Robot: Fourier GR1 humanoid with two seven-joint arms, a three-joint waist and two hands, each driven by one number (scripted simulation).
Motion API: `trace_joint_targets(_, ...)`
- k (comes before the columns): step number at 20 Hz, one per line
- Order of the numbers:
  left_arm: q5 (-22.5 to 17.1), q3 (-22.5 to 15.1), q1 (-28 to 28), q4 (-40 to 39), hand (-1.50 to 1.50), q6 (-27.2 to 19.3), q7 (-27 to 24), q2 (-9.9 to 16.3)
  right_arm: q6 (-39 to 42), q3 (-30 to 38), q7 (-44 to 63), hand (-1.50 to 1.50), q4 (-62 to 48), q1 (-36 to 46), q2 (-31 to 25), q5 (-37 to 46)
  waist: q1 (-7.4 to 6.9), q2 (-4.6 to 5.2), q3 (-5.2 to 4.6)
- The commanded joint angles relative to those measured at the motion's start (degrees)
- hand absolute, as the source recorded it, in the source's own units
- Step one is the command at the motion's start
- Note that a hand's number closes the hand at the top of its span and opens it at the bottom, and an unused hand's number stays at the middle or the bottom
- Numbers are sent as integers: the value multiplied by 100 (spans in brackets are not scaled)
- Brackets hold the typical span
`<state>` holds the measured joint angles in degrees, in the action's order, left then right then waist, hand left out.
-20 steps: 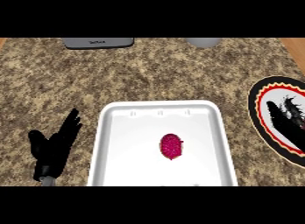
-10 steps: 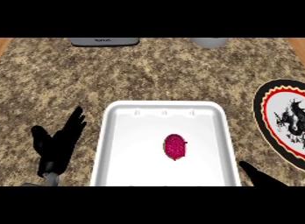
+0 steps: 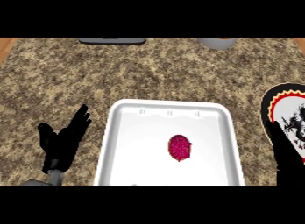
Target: Pick the cupcake from the tray and place it in the plate
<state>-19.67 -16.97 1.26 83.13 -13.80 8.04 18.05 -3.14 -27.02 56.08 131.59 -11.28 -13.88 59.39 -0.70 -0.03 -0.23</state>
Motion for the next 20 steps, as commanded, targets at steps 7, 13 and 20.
trace_joint_targets(7,11,98,60,-324,0,176,109,-69,944,-929,1937,-150,-1665,1949,1367,1131,-13,17,12)
trace_joint_targets(13,40,187,28,-464,0,208,-18,-161,723,-1377,2520,-150,-1897,1930,1381,668,29,9,15)
trace_joint_targets(20,325,-61,245,-469,0,-38,194,-503,21,-1445,2680,-150,-2835,2639,1384,251,21,19,17)
